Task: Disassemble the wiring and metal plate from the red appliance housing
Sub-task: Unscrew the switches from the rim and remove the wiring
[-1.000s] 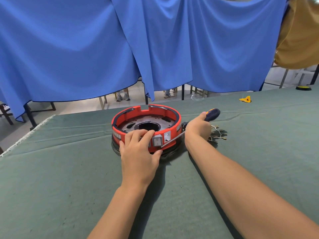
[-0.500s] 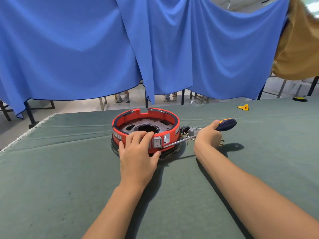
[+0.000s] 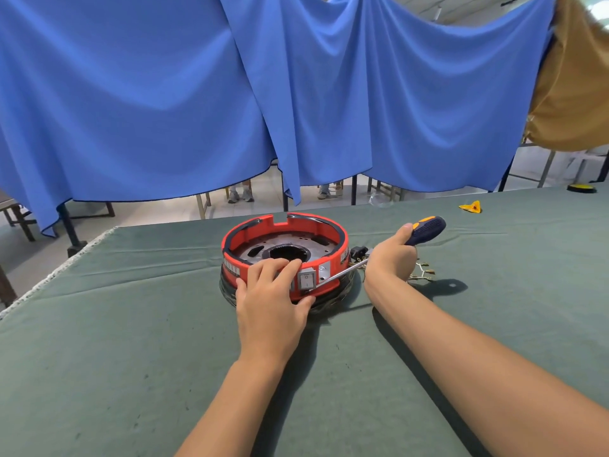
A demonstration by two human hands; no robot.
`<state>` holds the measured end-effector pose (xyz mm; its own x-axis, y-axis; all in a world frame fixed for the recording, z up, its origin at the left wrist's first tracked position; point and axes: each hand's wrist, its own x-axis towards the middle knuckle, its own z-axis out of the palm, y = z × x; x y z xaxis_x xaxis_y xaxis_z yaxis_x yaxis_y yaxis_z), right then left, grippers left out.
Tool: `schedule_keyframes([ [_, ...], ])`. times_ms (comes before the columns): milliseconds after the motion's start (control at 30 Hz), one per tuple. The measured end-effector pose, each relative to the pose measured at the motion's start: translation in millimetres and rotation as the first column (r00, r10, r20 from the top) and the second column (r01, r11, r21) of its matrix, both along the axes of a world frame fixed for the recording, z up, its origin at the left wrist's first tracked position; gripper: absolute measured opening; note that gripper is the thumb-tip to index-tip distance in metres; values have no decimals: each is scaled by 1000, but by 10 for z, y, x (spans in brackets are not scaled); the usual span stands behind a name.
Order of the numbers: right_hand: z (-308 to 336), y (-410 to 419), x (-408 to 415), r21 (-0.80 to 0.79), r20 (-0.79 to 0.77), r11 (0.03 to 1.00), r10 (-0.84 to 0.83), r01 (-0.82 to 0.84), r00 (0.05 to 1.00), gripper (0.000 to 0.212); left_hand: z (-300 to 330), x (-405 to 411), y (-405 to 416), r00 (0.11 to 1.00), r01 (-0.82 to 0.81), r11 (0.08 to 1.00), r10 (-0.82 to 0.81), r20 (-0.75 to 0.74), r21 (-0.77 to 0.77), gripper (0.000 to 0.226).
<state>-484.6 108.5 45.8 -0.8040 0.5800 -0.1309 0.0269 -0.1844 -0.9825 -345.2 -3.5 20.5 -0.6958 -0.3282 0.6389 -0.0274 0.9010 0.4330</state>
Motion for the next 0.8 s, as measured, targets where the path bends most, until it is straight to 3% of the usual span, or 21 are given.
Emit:
schedule_keyframes([
  [500, 127, 254, 503, -61, -221, 998, 16, -30, 975, 46, 11, -26, 16, 999, -30, 1000, 31, 35, -4, 59],
  [667, 72, 334, 578, -60, -287, 995, 58, -79, 956, 22, 7, -20, 9, 998, -40, 994, 45, 40, -105, 58],
  [800, -45, 362, 444, -115, -206, 991, 38, -62, 978, 14, -18, -13, 14, 997, -71, 956, 74, 2, -284, 55],
])
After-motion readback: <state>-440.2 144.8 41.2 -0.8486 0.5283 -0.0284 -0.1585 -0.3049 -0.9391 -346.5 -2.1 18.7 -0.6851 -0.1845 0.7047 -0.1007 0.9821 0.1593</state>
